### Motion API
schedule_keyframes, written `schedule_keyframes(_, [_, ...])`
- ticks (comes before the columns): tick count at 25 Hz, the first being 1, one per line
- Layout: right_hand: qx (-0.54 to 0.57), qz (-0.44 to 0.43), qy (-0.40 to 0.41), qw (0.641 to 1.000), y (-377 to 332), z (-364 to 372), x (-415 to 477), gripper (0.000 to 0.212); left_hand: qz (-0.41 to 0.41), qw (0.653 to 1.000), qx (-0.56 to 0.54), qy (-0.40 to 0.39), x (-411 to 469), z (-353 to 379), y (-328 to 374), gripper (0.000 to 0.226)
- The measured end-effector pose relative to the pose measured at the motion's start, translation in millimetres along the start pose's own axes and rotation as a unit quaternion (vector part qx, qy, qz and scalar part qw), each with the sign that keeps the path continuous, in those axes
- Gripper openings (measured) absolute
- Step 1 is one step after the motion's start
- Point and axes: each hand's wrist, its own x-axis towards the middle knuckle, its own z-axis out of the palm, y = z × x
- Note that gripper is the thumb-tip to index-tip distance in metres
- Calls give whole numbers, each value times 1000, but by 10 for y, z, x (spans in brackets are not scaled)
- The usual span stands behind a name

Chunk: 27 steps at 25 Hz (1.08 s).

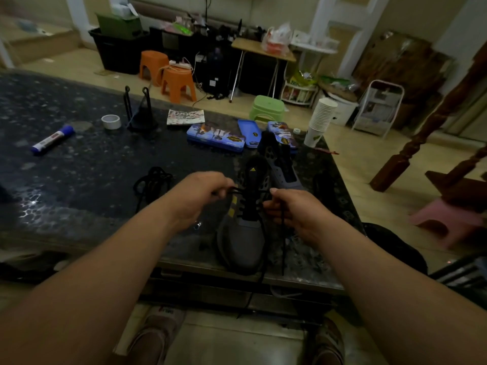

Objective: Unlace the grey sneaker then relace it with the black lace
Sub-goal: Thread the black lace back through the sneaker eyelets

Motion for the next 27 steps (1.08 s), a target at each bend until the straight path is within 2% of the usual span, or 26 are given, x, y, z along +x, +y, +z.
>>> schedule_keyframes(2, [-15, 0, 9, 1000, 14, 2, -21, 18, -4, 988, -151, 33, 12, -78, 68, 36])
schedule_keyframes(3, [-22, -1, 14, 1000, 20, 6, -28, 18, -3, 990, -137, 36, 15, -120, 69, 31])
schedule_keyframes(5, [-41, -9, 25, 999, 10, 20, -43, 18, -10, 997, 72, 34, 24, -159, -6, 23])
schedule_keyframes(7, [-57, -19, 33, 998, -16, 36, -58, 18, -41, 958, 284, 6, 36, -122, -71, 35])
schedule_keyframes(9, [-66, -25, 32, 997, -34, 53, -62, 18, -29, 932, 362, -16, 96, -42, -133, 45])
schedule_keyframes(11, [-78, -29, 28, 996, -39, 68, -57, 19, 13, 922, 386, -20, 147, 37, -141, 37])
schedule_keyframes(13, [-75, -30, 28, 996, -34, 60, -42, 19, 44, 958, 282, -11, 165, 90, -100, 31])
schedule_keyframes(14, [-66, -28, 29, 997, -31, 45, -42, 19, 47, 987, 155, 22, 170, 101, -51, 29])
schedule_keyframes(15, [-59, -23, 29, 998, -33, 28, -47, 19, 38, 997, -8, 69, 173, 73, 13, 27])
schedule_keyframes(16, [-54, -19, 30, 998, -33, 14, -58, 20, 27, 981, -159, 106, 161, 16, 69, 26])
schedule_keyframes(17, [-47, -17, 32, 998, -35, 5, -67, 20, 17, 958, -257, 125, 166, -48, 87, 24])
schedule_keyframes(18, [-41, -19, 34, 998, -35, -2, -69, 21, 15, 950, -278, 139, 190, -101, 76, 18])
schedule_keyframes(19, [-38, -24, 37, 998, -37, -10, -64, 22, 23, 968, -199, 154, 225, -137, 36, 14])
schedule_keyframes(20, [-37, -30, 40, 998, -42, -8, -58, 23, 32, 986, -41, 160, 243, -142, -31, 17])
schedule_keyframes(21, [-38, -37, 43, 998, -53, -2, -60, 24, 38, 979, 136, 145, 257, -111, -114, 25])
schedule_keyframes(22, [-41, -47, 45, 997, -62, 9, -66, 25, 47, 954, 275, 104, 252, -45, -178, 32])
schedule_keyframes(23, [-48, -58, 48, 996, -73, 22, -75, 26, 47, 929, 363, 52, 254, 23, -222, 33])
schedule_keyframes(25, [-70, -77, 59, 993, -93, 41, -93, 28, 56, 907, 418, 6, 278, 97, -236, 25])
schedule_keyframes(27, [-78, -83, 62, 992, -103, 53, -96, 29, 77, 920, 379, 66, 286, 43, -170, 26])
